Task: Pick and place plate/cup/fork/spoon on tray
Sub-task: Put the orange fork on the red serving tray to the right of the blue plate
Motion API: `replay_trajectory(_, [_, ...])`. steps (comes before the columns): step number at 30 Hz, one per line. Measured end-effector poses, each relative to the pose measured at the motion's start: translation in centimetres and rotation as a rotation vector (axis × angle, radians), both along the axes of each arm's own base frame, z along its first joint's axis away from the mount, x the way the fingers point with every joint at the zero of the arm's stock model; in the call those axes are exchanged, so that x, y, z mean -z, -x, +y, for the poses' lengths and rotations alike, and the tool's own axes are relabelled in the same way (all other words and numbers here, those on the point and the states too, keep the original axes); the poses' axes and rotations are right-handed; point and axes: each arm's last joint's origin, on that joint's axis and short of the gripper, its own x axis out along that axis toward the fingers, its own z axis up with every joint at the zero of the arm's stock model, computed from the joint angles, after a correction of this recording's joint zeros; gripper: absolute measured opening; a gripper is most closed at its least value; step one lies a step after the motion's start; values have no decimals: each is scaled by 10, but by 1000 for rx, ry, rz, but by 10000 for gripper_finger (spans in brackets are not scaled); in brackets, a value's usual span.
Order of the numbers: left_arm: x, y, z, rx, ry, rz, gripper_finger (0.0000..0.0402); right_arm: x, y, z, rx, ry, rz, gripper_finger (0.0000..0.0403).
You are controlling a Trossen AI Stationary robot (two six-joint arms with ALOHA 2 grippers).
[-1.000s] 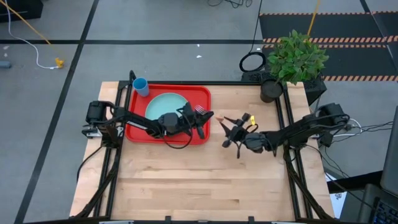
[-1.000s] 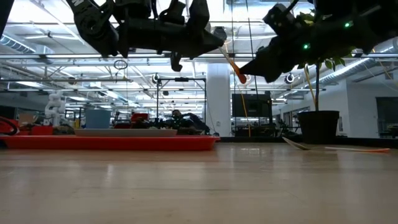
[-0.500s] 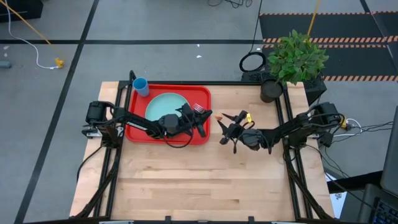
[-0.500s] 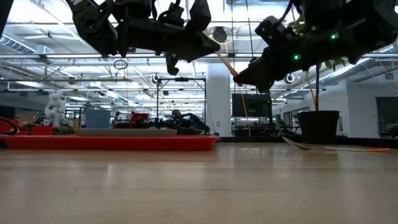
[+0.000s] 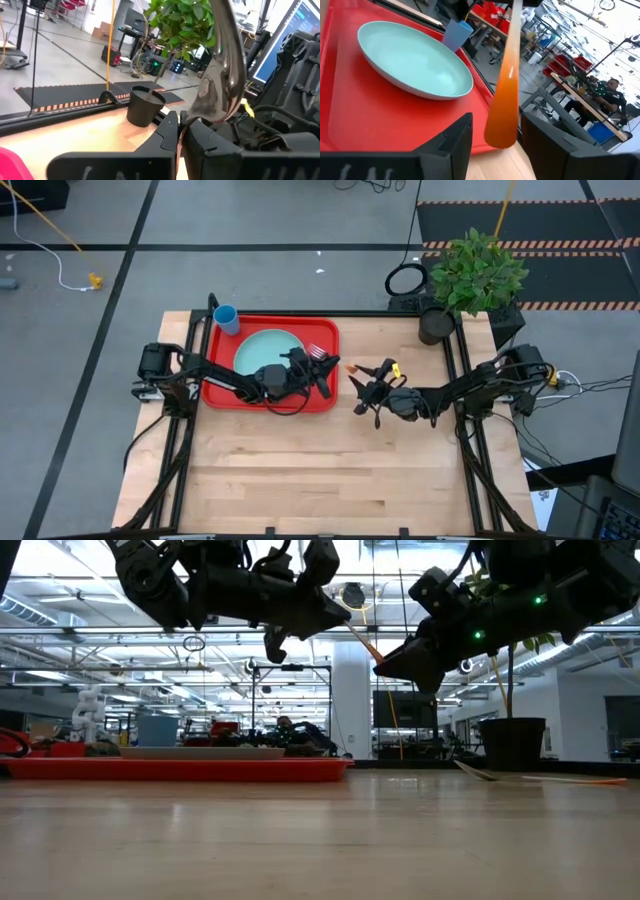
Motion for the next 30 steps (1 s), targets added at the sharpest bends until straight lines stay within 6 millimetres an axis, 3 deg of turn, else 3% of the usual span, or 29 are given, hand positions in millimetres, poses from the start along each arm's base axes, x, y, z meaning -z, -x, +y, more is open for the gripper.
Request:
replay_trajectory(10, [-6,-4,-4,10,-11,-14,5,-3,-1,0,-7,4,-27,149])
replay_trajectory(22, [-3,-4,-4,9,0,16,8,-5,-1,0,-25,23,-31,56])
replay_trajectory(30, [-3,-4,-4,15,0,15,8,-6,-1,0,-25,28,-31,65])
